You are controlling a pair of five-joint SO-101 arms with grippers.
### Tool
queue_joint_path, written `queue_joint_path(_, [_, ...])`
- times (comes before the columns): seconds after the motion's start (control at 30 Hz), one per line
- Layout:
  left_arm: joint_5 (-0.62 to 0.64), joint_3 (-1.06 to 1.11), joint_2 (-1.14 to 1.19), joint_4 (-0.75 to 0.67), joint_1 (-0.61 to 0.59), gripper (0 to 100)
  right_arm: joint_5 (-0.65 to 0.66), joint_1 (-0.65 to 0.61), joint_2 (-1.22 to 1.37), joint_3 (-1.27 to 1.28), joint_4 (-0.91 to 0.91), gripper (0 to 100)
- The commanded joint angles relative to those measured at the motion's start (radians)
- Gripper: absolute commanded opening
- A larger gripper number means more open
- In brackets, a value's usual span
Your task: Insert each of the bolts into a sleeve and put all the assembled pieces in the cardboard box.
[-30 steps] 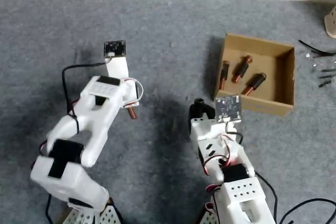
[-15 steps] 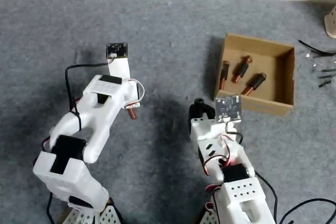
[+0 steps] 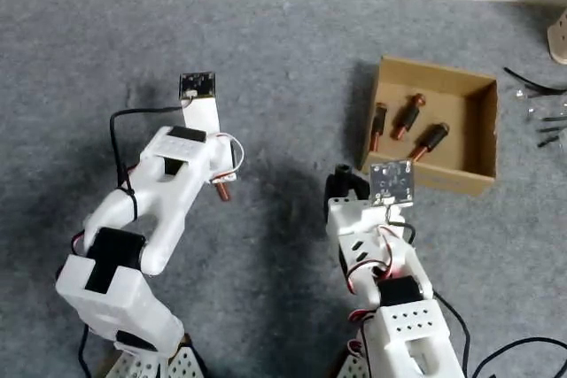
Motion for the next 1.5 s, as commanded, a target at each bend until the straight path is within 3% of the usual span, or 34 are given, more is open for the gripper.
queue_joint_path(0.0, [-0.005,0.007,-0.001,0.005,0.018,9,0.011,0.01,-0.024,-0.007,-0.038,0.5])
queue_joint_path(0.33, [0.003,-0.041,0.091,0.012,0.022,9,0.011,0.012,-0.024,-0.007,-0.038,0.5])
queue_joint_path(0.47, [-0.003,-0.102,0.124,0.084,0.022,0,0.011,0.012,-0.024,-0.007,-0.038,0.5])
queue_joint_path(0.8, [-0.008,-0.119,0.085,0.147,0.024,0,0.011,0.012,-0.027,-0.007,-0.039,0.5])
queue_joint_path(1.03, [-0.054,0.071,-0.232,0.13,0.024,0,0.011,0.012,-0.027,-0.008,-0.039,0.5])
queue_joint_path(1.47, [-0.064,0.638,-0.946,-0.272,0.016,0,0.011,0.005,-0.027,-0.01,-0.039,0.5])
